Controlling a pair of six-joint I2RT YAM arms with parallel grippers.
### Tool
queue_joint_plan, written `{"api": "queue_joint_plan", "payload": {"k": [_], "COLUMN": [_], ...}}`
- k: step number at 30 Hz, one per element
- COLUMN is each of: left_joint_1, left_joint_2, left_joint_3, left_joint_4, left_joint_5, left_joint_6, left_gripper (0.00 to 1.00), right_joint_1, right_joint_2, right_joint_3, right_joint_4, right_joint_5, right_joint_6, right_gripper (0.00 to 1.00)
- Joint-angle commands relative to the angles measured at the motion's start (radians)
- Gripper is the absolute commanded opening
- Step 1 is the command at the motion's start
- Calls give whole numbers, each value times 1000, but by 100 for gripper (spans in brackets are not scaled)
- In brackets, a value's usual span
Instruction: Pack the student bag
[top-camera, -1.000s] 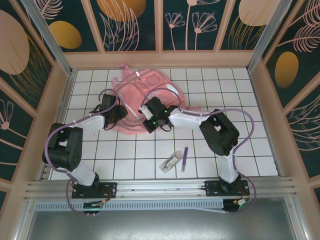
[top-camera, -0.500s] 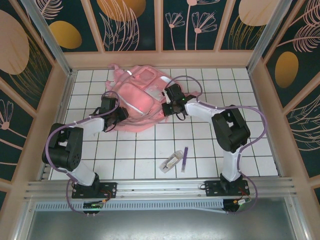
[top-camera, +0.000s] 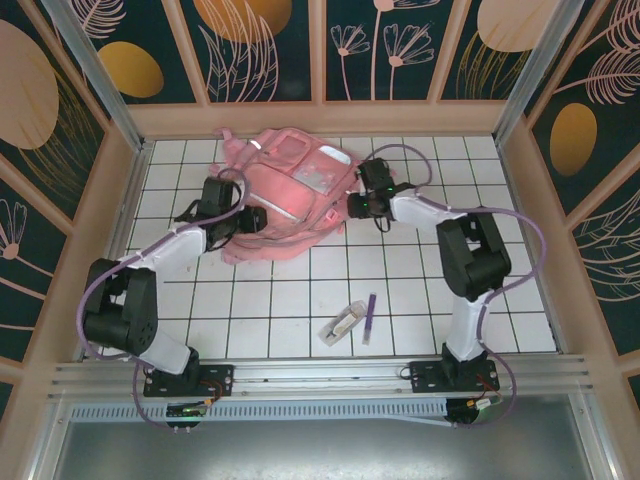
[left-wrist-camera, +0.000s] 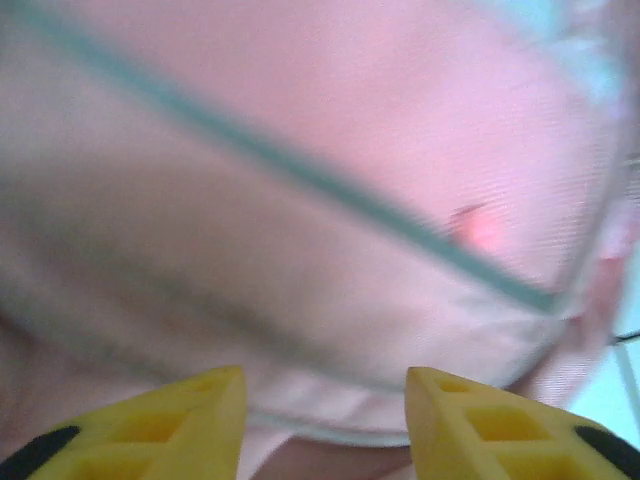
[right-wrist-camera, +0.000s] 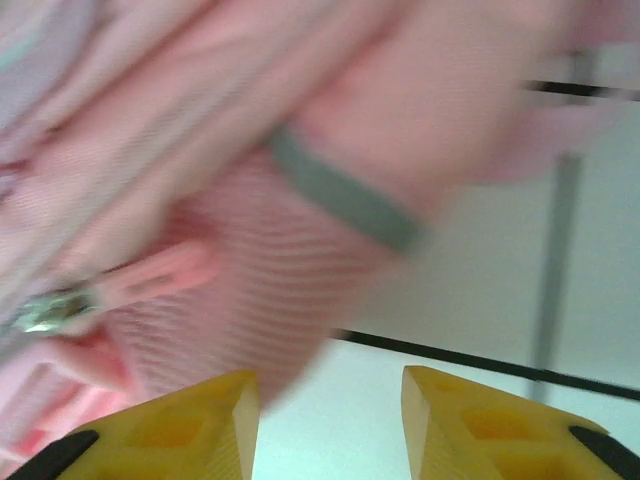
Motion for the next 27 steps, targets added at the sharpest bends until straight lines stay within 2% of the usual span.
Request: {"api": "queue_joint_plan", "payload": {"k": [1,5,11,15,20,22,25,27], "left_joint_1": [-54,-153,-255,-275,-275,-276,-275,-276], "left_joint_2": [-23,67,260,390,473,516,559,574], "left_joint_3": [146,272,417,531,562,608,653,686], "left_joint_4": [-68,-115,-151,-273,-292,-328,-345,-350], "left_joint_5": [104,12,-131,-233,-345,-395,-366,-310], "left_joint_6": [133,154,140,71,-2,-37,-73,-83], "left_gripper": [51,54,56,61,58,52,35,11], "right_joint_1": [-51,-83,-92,-94,-92,-92,-93,-90], "right_joint_2": [-138,-213,-282,-312,-332,-336,-333,-326], "right_joint_3": [-55,-111,-156,-183,-232,-253,-268,-276], "right_joint_4": [115,198,273,285,314,325,338,347], "right_joint_5": [21,27,42,39,-2,-39,-87,-146], "right_joint_6": [89,143,189,201,211,225,226,204], "right_gripper": [45,48,52,54,54,54,53,52]}}
